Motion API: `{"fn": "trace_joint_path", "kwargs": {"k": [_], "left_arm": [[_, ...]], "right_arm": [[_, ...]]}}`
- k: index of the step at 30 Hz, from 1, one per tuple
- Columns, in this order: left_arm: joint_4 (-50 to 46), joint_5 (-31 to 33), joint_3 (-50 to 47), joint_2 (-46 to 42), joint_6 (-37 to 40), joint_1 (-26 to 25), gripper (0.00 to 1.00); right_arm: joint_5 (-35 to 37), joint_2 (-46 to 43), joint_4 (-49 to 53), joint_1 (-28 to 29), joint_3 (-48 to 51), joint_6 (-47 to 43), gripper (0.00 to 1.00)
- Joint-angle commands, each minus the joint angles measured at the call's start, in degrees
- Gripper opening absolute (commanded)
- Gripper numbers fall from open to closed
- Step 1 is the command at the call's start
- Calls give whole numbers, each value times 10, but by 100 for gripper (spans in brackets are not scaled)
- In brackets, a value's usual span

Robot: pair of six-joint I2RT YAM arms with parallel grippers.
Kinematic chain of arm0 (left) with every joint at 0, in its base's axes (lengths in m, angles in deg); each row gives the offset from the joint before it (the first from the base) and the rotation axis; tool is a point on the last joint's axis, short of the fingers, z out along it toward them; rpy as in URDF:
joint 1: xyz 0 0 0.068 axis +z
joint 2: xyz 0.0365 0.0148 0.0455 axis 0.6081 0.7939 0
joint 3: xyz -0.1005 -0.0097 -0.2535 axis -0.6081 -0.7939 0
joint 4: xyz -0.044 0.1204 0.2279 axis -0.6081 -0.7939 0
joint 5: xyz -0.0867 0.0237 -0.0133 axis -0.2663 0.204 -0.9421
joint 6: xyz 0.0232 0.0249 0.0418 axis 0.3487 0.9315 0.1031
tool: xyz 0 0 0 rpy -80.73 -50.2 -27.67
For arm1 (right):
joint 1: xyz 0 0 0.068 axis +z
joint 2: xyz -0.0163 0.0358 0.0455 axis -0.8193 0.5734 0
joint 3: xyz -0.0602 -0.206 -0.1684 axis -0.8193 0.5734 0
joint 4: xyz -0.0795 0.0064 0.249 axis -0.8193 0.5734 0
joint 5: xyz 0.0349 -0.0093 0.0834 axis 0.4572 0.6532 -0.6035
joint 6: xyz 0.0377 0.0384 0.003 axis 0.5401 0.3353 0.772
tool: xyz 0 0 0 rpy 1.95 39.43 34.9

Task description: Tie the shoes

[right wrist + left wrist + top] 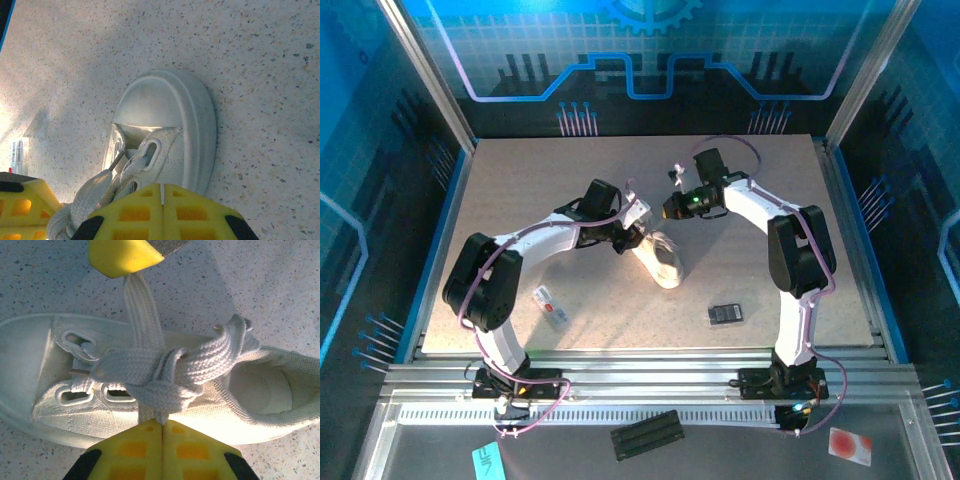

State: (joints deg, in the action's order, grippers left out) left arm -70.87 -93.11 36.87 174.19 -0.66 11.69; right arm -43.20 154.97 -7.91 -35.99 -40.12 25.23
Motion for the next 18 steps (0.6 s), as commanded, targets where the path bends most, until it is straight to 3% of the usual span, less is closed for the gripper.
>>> {"fn": "trace_joint_path", "kwargs": {"k": [1, 18], "left_arm": [[-19, -6, -8, -16, 5, 2, 0], [-61, 5, -52, -59, -15, 1, 0]], "right_arm": [[-3, 13, 13, -14, -19, -11, 0], [26, 56, 35, -17, -71, -39, 0]]}}
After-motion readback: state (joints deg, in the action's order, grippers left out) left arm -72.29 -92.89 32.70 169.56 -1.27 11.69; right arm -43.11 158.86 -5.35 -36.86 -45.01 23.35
